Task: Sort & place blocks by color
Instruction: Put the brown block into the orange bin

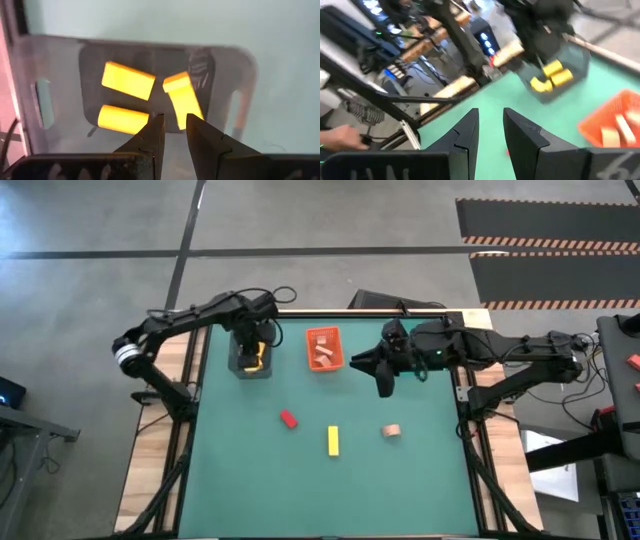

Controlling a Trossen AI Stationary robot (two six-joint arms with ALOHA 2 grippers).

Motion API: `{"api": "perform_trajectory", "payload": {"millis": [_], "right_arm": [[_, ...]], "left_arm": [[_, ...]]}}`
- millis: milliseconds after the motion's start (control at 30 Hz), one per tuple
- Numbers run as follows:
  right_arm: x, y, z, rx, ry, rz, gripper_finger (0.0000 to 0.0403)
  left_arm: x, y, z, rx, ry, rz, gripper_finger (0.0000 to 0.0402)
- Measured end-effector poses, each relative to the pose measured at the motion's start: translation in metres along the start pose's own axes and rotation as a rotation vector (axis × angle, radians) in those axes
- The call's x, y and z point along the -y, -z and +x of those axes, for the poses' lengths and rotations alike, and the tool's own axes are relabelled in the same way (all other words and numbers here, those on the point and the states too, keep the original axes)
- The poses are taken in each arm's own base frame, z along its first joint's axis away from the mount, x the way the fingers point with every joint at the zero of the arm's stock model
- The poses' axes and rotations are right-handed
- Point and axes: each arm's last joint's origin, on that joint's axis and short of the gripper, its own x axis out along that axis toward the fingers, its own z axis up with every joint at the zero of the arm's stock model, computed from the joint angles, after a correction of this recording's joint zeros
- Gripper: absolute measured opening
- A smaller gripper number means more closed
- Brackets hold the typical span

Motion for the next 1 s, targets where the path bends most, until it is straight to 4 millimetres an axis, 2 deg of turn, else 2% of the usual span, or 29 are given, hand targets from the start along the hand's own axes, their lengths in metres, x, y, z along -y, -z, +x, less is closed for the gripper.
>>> {"api": "perform_trajectory", "payload": {"millis": [200,400,500,633,800,1000], "right_arm": [[0.011,0.021,0.02,-0.165,0.141,0.168,0.0079],[0.03,0.056,0.036,-0.488,0.367,0.235,0.0079],[0.039,0.073,0.04,-0.674,0.455,0.162,0.0079],[0.044,0.091,0.044,-0.9,0.458,-0.05,0.008],[0.043,0.111,0.049,-1.075,0.293,-0.288,0.0091],[0.043,0.14,0.056,-1.134,0.095,-0.466,0.0125]], "left_arm": [[0.027,0.001,-0.035,0.152,-0.049,-0.084,0.0063],[0.053,0.002,-0.063,0.344,-0.056,-0.212,0.0063],[0.061,0.004,-0.074,0.423,-0.044,-0.268,0.0063],[0.07,0.005,-0.087,0.529,-0.012,-0.368,0.0063],[0.081,0.01,-0.098,0.592,0.035,-0.444,0.0063],[0.092,0.012,-0.105,0.633,0.074,-0.469,0.0063]]}}
